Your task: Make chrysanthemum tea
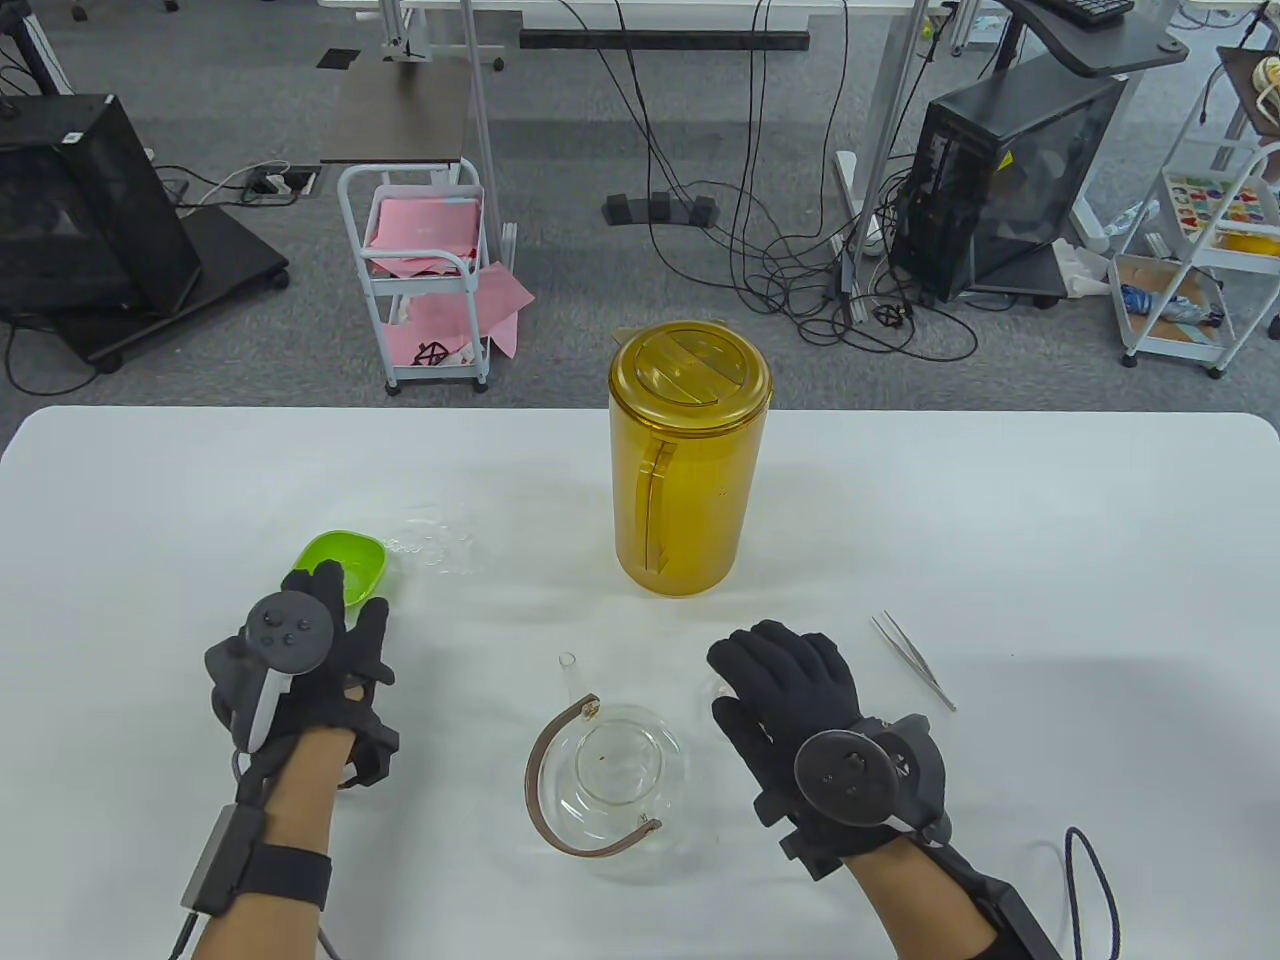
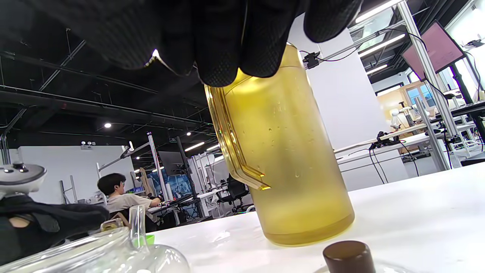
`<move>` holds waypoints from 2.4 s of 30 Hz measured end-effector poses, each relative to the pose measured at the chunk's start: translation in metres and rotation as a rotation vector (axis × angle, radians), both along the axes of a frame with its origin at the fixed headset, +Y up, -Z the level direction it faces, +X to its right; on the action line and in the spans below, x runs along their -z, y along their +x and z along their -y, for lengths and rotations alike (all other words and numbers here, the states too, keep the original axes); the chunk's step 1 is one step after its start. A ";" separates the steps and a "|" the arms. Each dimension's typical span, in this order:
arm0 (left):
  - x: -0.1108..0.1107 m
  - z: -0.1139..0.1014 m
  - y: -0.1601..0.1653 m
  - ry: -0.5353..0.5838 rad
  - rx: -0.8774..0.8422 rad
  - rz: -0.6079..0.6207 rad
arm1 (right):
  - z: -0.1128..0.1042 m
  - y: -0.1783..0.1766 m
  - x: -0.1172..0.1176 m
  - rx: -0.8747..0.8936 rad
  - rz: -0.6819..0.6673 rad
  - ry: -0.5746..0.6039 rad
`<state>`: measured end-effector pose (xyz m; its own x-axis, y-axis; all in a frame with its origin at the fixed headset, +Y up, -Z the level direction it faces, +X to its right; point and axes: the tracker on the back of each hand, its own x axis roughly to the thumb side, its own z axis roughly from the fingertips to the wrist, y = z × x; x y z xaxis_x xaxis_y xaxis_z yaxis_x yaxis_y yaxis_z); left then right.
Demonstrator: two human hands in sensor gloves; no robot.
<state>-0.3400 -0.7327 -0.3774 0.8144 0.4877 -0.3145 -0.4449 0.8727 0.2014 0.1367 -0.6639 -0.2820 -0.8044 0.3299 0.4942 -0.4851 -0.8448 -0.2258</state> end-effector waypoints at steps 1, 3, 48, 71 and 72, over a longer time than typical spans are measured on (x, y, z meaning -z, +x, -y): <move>0.001 0.001 -0.004 0.000 0.004 -0.019 | 0.000 0.001 0.000 0.003 0.002 0.000; 0.004 0.004 -0.020 -0.021 0.001 -0.087 | -0.001 0.002 0.001 0.011 0.008 -0.005; -0.024 -0.063 0.067 0.102 0.038 0.145 | 0.014 0.008 0.018 -0.024 0.031 -0.116; -0.046 -0.027 0.067 0.117 -0.039 0.182 | 0.041 0.150 0.069 0.199 0.766 -0.408; -0.046 -0.027 0.067 0.121 -0.044 0.182 | 0.049 0.155 0.074 0.167 0.791 -0.460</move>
